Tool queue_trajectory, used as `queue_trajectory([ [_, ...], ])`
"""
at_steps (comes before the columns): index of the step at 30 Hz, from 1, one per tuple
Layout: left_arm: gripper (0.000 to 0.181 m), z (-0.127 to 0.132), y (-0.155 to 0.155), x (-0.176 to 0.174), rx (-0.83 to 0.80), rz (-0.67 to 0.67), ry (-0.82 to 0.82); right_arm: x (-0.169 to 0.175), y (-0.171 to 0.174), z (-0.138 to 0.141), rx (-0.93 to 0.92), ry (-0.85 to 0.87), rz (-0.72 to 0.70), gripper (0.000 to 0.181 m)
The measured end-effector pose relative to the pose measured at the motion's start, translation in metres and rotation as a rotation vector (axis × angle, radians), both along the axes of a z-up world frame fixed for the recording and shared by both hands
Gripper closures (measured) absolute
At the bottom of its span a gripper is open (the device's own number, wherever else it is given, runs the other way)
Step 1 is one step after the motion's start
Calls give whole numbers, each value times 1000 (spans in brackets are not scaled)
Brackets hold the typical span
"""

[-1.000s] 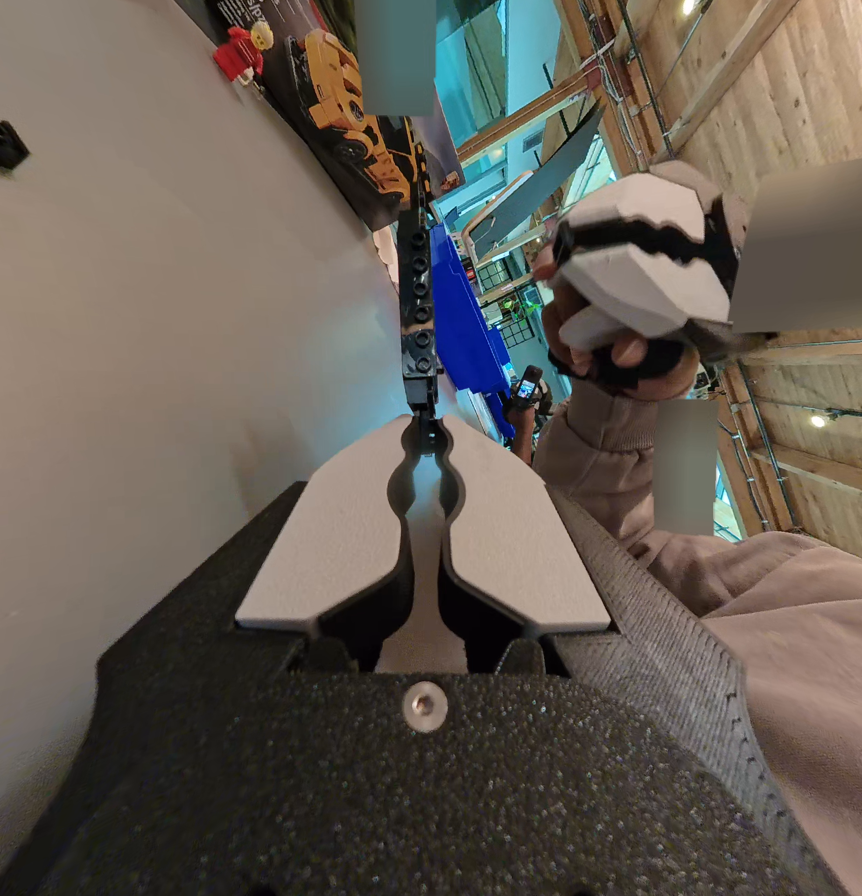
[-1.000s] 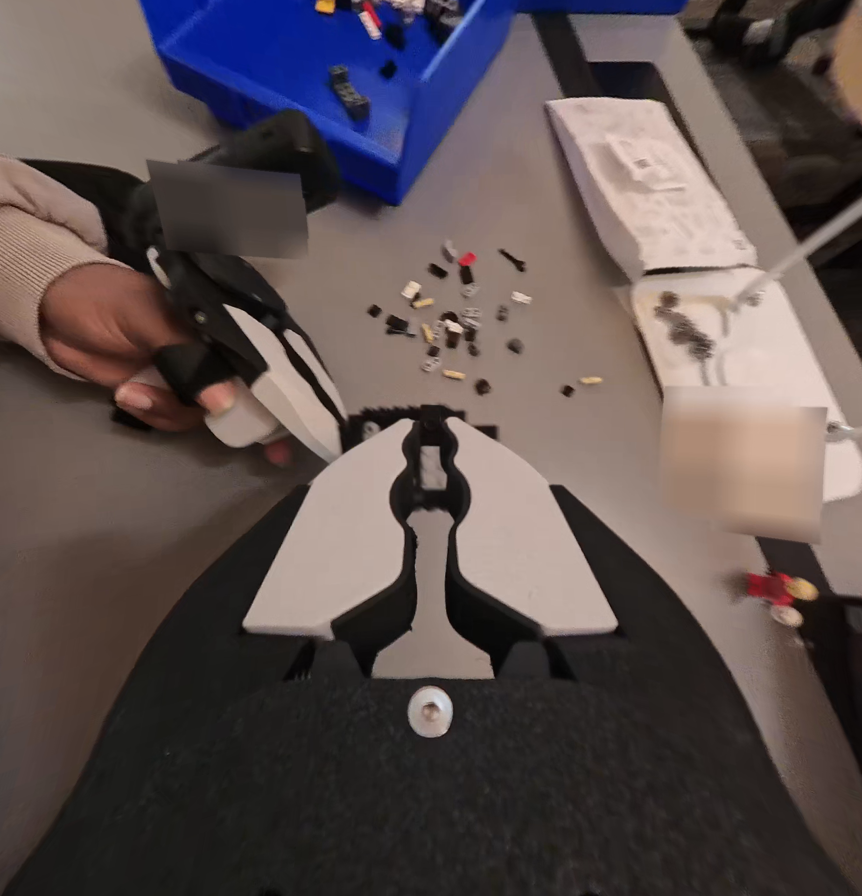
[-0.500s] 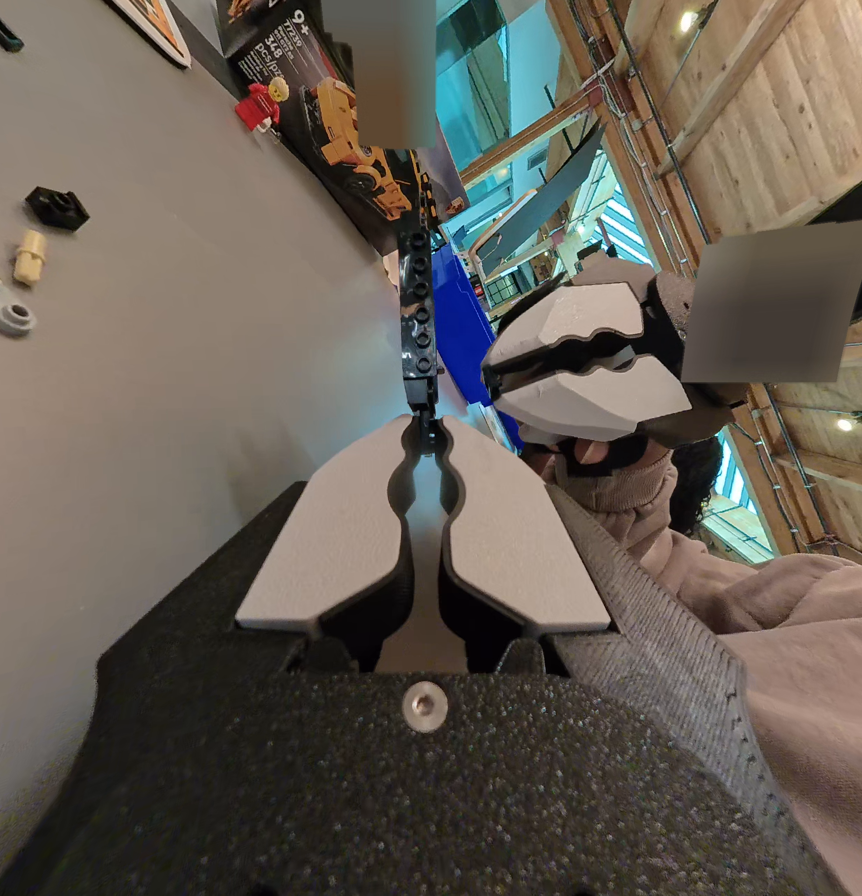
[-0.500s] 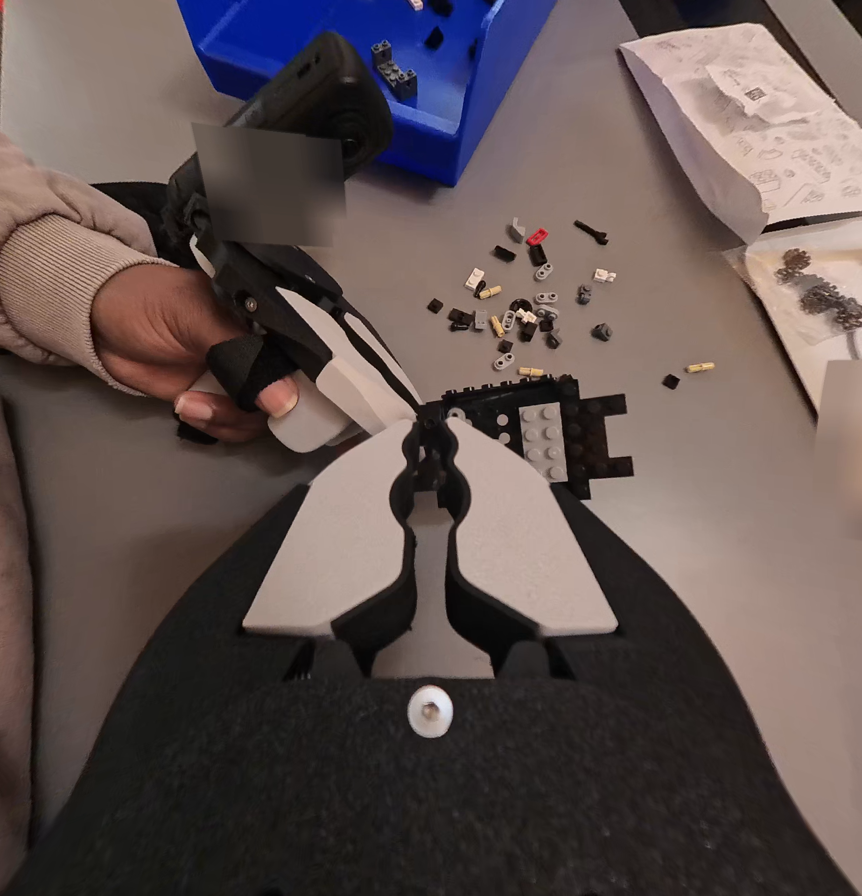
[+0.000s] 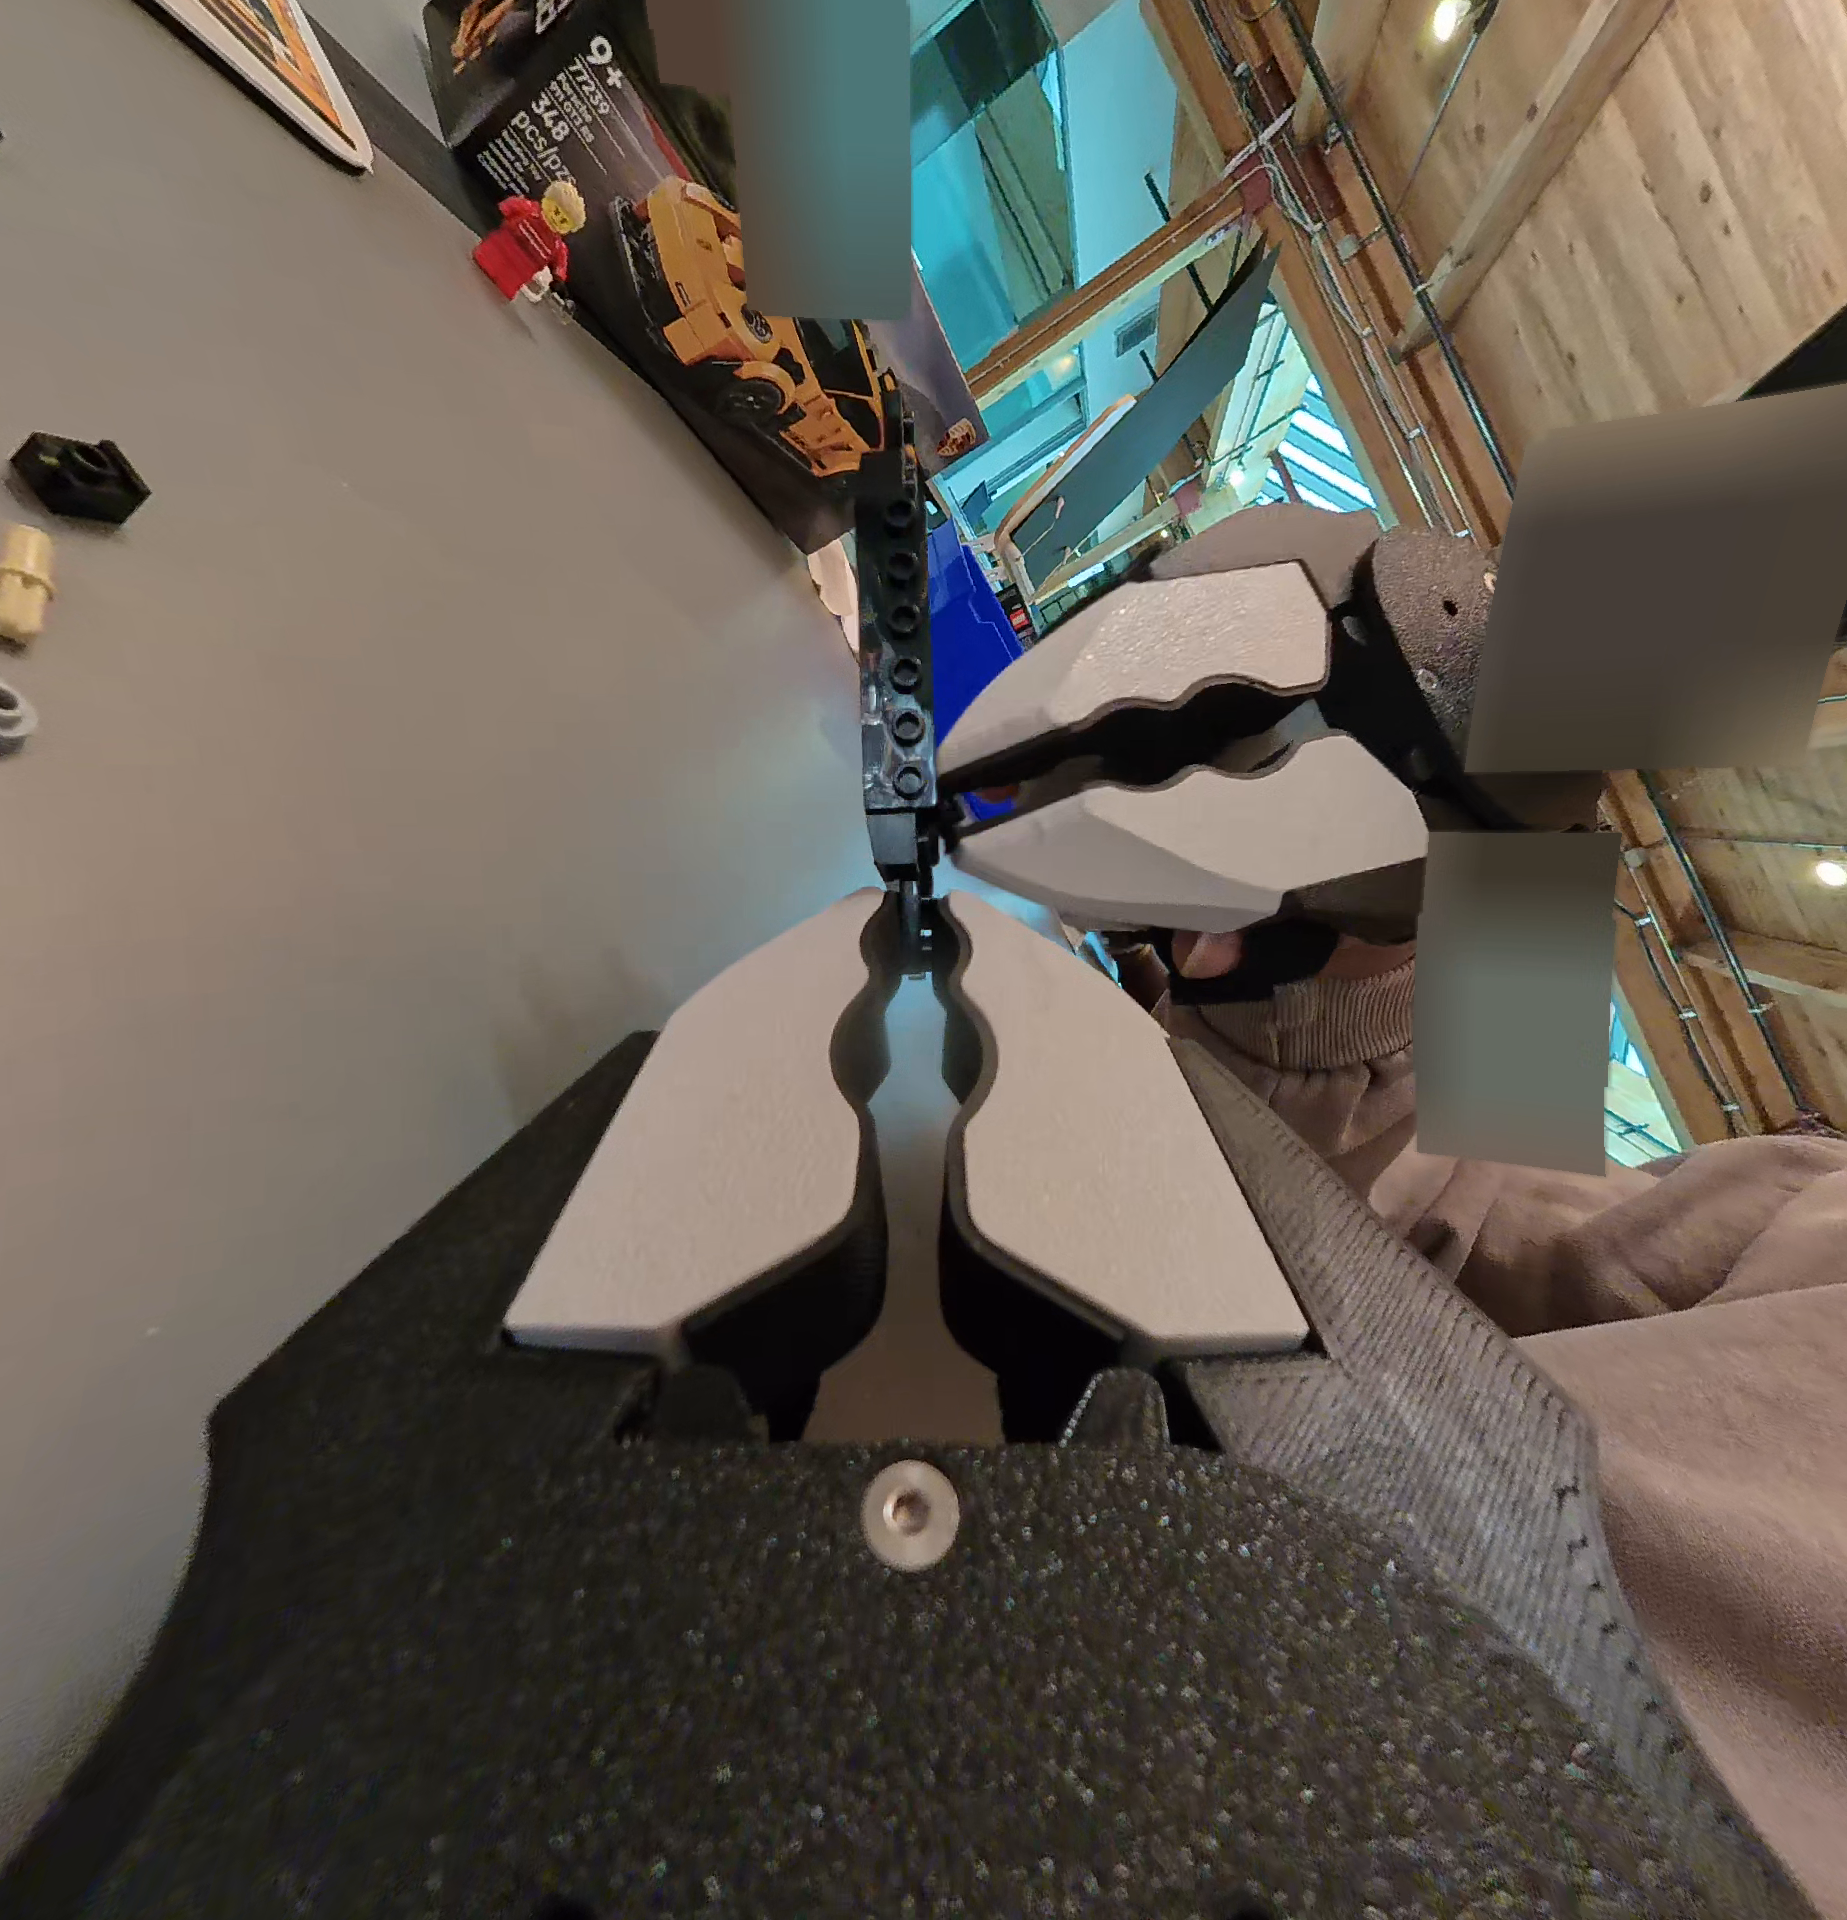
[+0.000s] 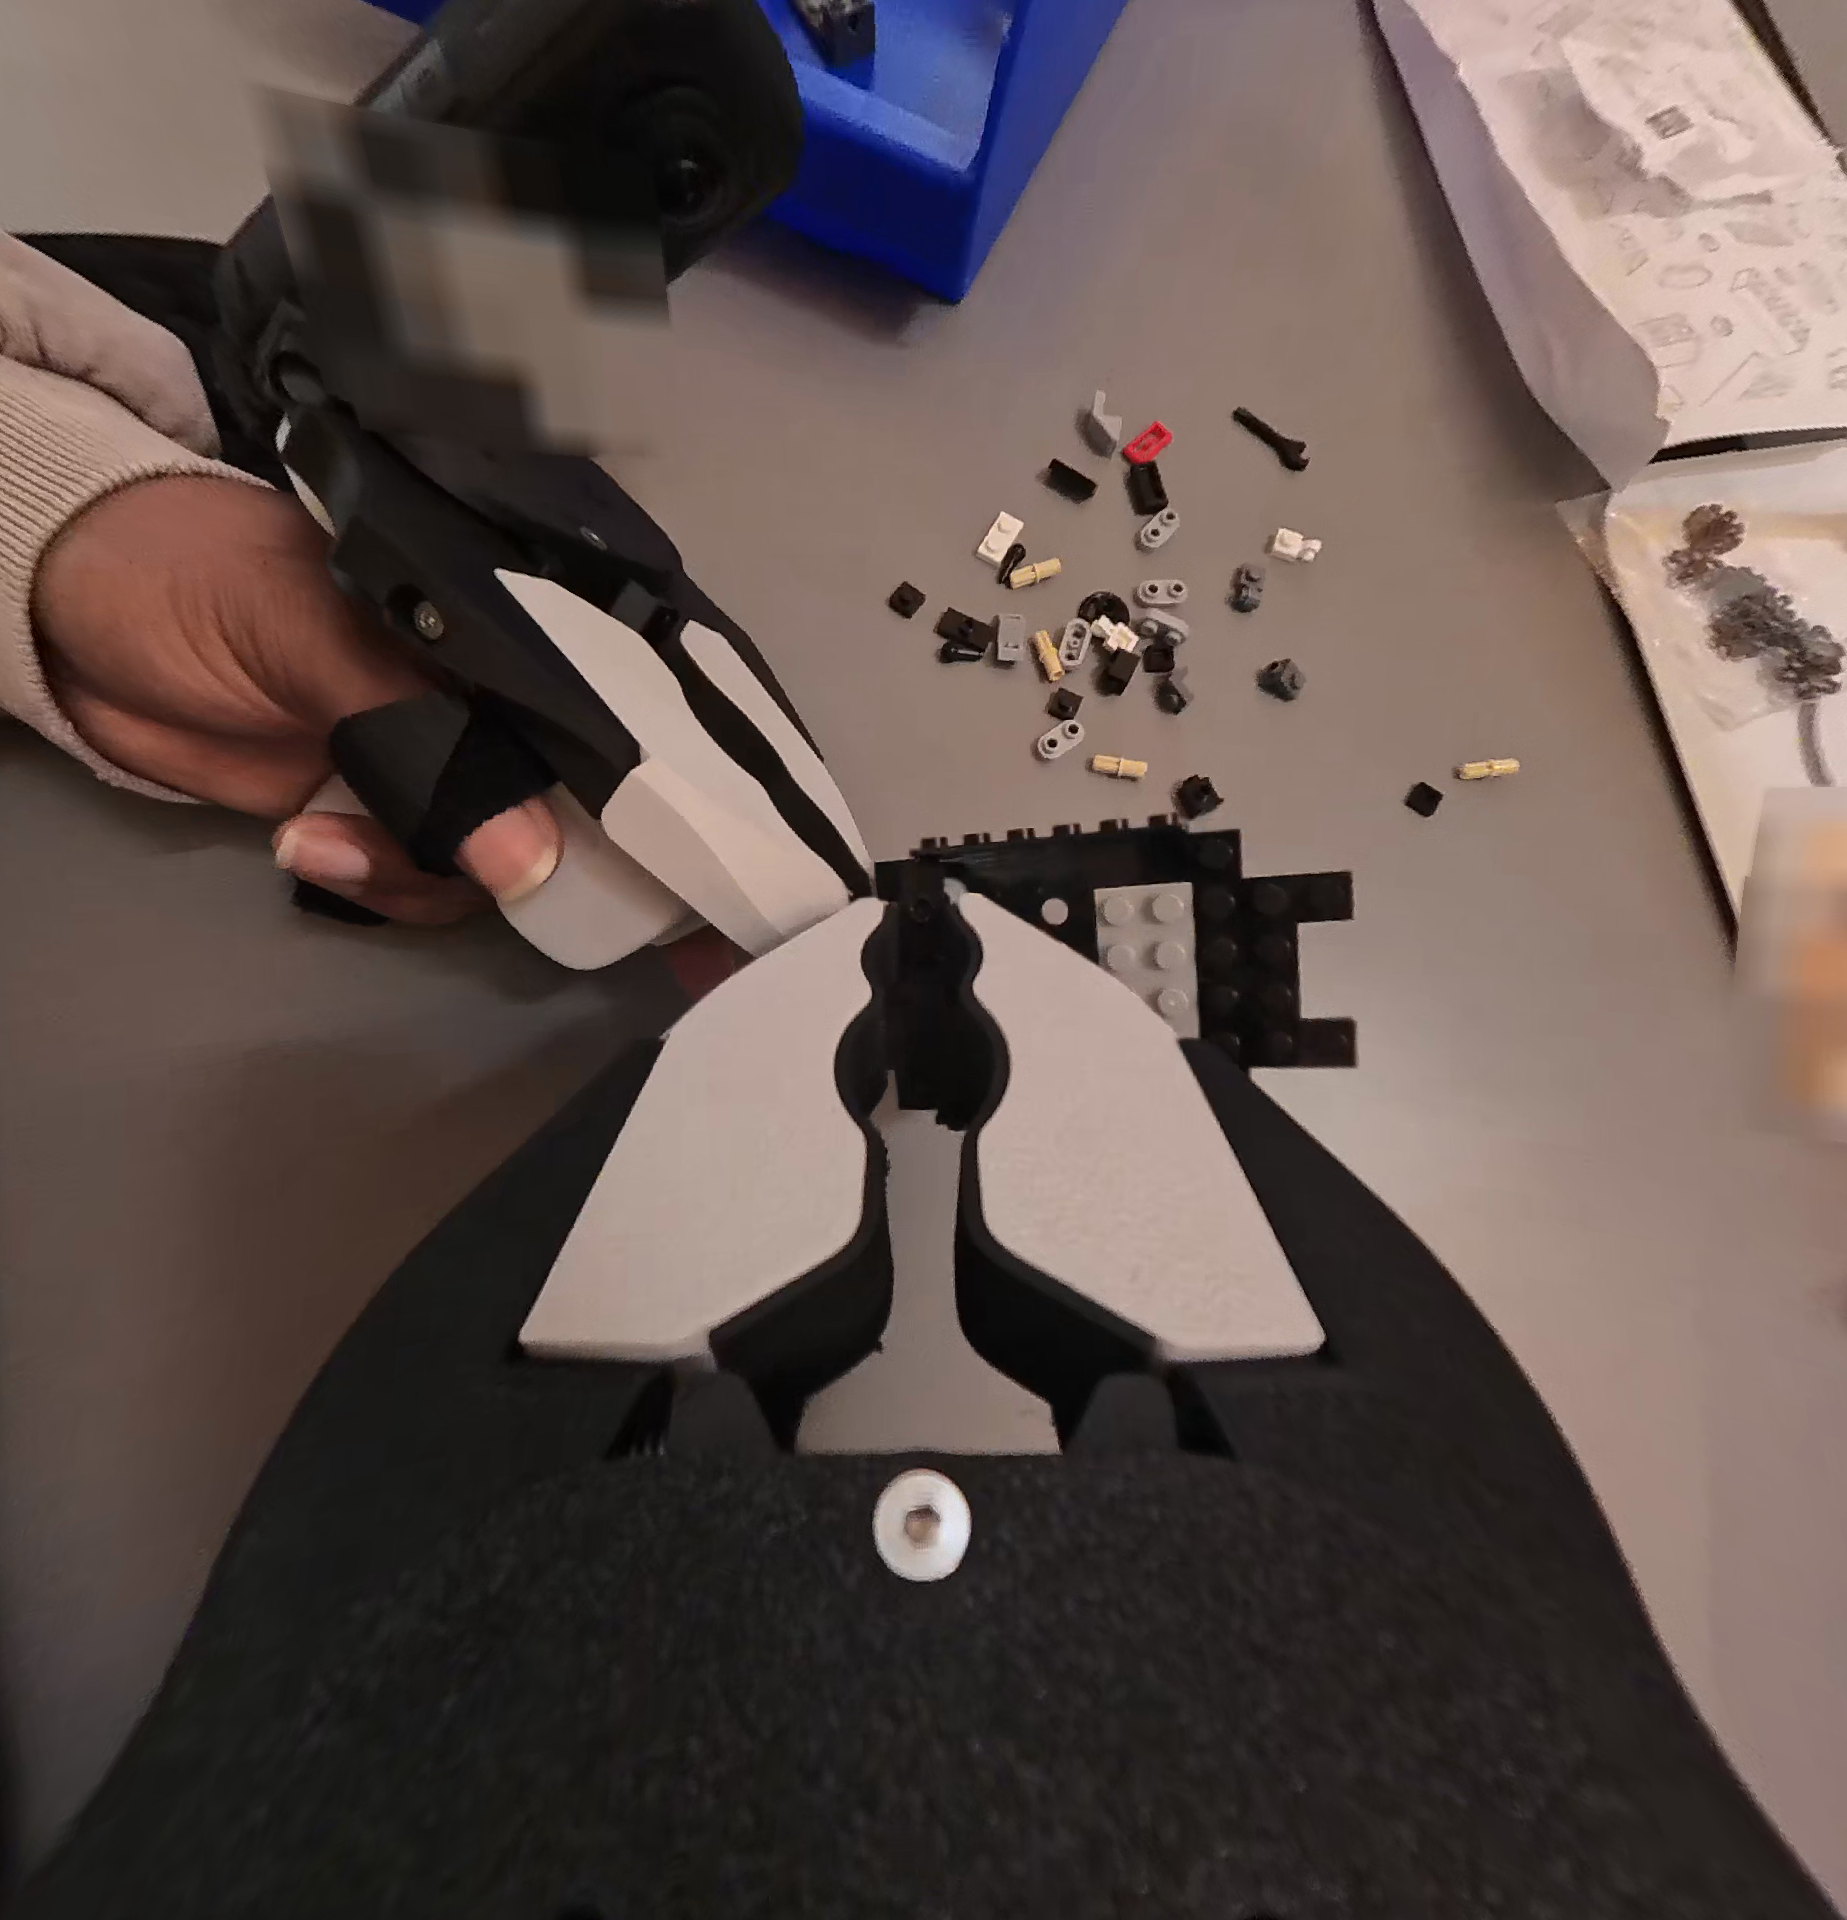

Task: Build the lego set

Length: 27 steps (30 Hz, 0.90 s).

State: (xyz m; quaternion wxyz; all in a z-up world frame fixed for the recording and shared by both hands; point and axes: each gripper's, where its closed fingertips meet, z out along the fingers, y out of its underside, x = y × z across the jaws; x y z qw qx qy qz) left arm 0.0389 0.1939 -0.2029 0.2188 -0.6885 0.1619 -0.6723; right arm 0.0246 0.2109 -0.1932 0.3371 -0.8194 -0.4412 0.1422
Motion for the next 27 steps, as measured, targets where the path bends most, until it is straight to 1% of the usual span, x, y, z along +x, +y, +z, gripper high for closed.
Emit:
queue_trajectory([
  [4, 176, 1, -1, 0, -9, -5, -7, 2, 2, -1, 1, -33, 5, 168],
  [9, 176, 4, -2, -1, -33, -15, -34, 2, 2, 2, 16, -42, 16, 167],
  [11, 176, 4, -2, -1, -39, -17, -39, 4, 4, 9, 47, -31, 5, 167],
  [14, 176, 4, -3, -1, -47, -23, -47, 6, -1, 18, 58, 32, 4, 168],
  [16, 176, 5, -4, 0, -51, -30, -53, 5, -5, 17, 52, 57, 21, 168],
  [21, 176, 2, -7, 2, -53, -41, -43, 2, -9, 3, 41, 34, 37, 174],
  [27, 176, 1, -7, 2, -63, -47, -37, 7, -4, 2, 96, -29, 32, 177],
])
